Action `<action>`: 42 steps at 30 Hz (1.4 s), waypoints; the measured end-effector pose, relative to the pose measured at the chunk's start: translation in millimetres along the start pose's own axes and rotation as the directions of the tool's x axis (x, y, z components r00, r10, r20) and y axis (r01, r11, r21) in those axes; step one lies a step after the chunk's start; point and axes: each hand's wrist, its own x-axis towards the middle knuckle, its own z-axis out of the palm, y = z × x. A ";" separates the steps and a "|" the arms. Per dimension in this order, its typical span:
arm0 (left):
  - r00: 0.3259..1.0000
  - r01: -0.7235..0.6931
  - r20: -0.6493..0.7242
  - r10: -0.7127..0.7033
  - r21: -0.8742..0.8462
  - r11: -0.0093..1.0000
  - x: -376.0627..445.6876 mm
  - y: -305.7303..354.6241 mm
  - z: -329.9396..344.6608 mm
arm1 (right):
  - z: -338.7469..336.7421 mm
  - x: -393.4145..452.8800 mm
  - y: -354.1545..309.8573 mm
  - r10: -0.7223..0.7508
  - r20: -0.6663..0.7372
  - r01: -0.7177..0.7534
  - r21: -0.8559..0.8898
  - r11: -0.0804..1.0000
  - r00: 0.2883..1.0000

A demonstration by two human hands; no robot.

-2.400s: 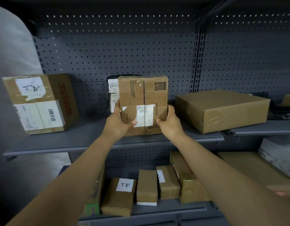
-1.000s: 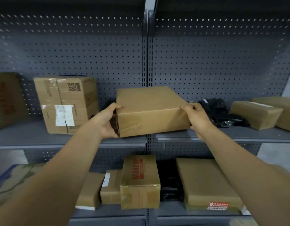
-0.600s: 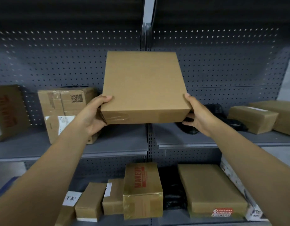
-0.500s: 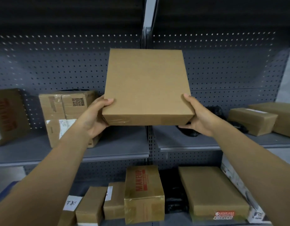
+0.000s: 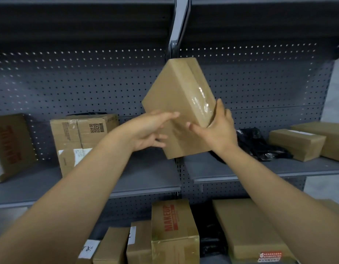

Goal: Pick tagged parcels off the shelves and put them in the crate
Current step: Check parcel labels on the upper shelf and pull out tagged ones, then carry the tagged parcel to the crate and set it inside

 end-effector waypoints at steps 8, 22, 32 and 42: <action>0.964 -0.199 -0.233 0.131 -0.301 0.933 13.6 5.5 17.1 | 14.0 -37.2 -19.8 -0.360 0.196 0.348 0.094 0.933 0.912; 0.920 -0.307 -0.339 0.198 -0.310 0.900 22.3 -26.2 -23.5 | -29.3 23.9 33.2 0.007 0.065 -0.021 0.214 0.977 0.998; 0.956 -0.282 -0.168 0.239 -0.315 0.906 16.0 -21.5 -11.1 | -67.7 27.3 62.1 0.269 0.469 -0.522 0.576 0.629 0.841; 0.985 -0.170 -0.052 0.162 -0.253 0.952 36.4 -27.5 41.8 | -102.7 -34.7 91.8 0.394 0.244 -0.454 0.629 0.631 0.886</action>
